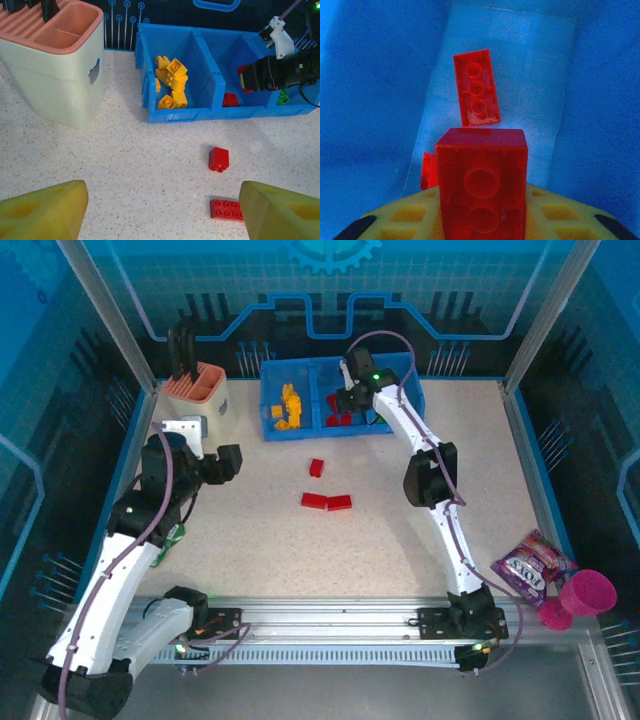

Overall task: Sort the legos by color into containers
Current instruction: Place the lego in the container, then pick up the lego from the center of the table.

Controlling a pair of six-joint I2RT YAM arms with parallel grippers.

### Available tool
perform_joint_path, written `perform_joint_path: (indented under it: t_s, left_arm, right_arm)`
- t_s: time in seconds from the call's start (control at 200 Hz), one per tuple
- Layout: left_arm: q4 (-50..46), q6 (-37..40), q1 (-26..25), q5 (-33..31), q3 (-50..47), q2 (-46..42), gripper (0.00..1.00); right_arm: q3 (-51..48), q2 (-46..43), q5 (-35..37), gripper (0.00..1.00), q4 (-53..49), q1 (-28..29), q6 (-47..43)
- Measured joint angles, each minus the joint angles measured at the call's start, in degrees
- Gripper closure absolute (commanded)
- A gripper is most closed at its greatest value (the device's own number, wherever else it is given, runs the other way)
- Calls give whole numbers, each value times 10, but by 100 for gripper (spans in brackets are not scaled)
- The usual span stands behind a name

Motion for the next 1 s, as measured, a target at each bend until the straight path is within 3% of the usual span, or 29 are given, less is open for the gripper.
perform_joint_path:
  t_s: [0.275, 0.46, 0.66, 0.851, 1.001]
  left_arm:
    - [-1, 0, 2, 7, 0, 0, 19]
    - [-7, 0, 3, 7, 0, -1, 18]
    - [-9, -2, 3, 7, 0, -4, 17]
    - [-9, -2, 3, 7, -1, -7, 15]
    - [-10, 0, 4, 7, -1, -7, 13]
  right_arm:
    - [0, 7, -2, 53, 13, 7, 3]
    - [-7, 7, -1, 55, 20, 15, -2]
    - [-116, -50, 1, 51, 33, 39, 5]
    - [-283, -169, 3, 38, 66, 86, 66]
    - [-315, -203, 16, 30, 81, 123, 123]
